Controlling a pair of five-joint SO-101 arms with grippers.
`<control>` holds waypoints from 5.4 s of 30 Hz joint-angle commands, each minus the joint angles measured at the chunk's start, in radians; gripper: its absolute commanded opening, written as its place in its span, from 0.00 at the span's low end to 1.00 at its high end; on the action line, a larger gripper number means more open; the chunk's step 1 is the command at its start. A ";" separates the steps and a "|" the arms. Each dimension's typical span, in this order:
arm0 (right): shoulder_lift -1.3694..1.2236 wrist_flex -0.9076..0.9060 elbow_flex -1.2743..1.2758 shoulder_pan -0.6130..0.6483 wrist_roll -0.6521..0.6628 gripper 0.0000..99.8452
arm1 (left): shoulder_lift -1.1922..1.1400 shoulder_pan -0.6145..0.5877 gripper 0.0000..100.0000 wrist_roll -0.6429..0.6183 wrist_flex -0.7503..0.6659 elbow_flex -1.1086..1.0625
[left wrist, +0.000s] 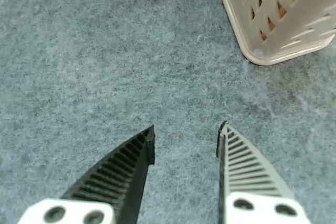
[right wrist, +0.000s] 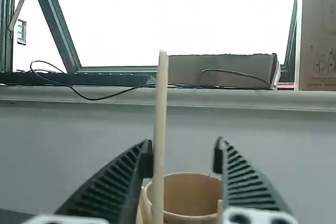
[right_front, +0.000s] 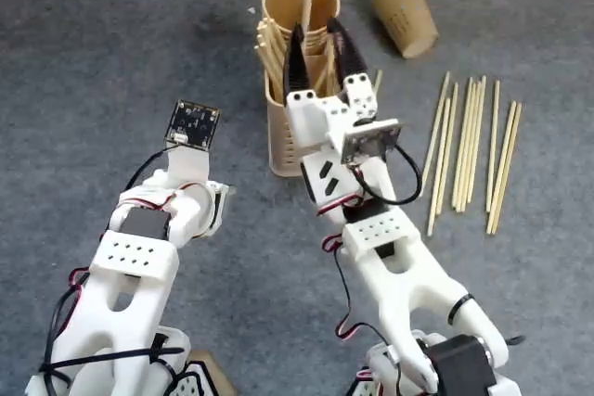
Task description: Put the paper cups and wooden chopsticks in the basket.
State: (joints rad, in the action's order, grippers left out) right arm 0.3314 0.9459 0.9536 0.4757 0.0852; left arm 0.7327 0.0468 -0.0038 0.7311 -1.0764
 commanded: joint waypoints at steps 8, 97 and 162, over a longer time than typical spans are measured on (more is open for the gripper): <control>0.318 -0.654 -0.015 -0.219 -0.069 0.07 | 0.021 0.015 0.20 0.011 -0.018 0.005; 0.030 -1.655 -0.516 -0.490 0.084 0.13 | 0.022 0.015 0.20 0.011 -0.018 0.004; -0.654 -1.541 -0.684 -0.529 0.012 0.21 | 0.022 0.015 0.20 0.011 -0.018 0.004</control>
State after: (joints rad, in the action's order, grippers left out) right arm -0.2823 -0.6329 0.3245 -0.0353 0.0990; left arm 0.7327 0.0468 -0.0008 0.7311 -1.0764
